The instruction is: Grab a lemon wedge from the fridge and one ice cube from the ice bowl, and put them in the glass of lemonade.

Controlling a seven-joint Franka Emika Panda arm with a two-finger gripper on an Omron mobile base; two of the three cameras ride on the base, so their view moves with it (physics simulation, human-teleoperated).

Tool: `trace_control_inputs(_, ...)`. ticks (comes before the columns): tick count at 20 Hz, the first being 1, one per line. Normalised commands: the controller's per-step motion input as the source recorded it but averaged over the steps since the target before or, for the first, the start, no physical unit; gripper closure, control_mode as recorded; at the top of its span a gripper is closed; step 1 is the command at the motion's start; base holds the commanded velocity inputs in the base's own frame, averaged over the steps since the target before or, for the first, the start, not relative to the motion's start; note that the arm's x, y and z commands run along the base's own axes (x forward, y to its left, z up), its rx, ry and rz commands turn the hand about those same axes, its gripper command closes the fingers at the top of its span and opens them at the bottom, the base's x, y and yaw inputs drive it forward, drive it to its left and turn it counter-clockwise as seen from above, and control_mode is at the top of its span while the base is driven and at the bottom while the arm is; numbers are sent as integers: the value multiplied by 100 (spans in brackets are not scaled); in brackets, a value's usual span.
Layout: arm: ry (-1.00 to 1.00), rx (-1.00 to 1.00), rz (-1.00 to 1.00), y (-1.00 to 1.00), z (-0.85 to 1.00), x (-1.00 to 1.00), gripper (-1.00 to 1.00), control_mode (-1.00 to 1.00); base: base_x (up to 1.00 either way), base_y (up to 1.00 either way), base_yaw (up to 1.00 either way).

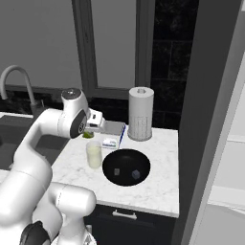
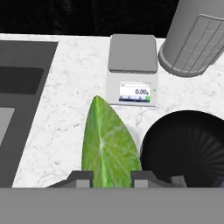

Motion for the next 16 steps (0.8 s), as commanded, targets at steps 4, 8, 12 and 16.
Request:
trace_control_inputs(4, 3, 0, 0, 0, -5, 8, 100, -100, 0, 0, 0)
trace_control_inputs(8, 0, 0, 0, 1, 0, 19, 100, -100, 0, 0, 0)
trace_control_inputs(12, 0, 0, 0, 0, 0, 23, 100, -100, 0, 0, 0)
trace_control_inputs(16, 1, 0, 0, 1, -2, 13, 100, -100, 0, 0, 0)
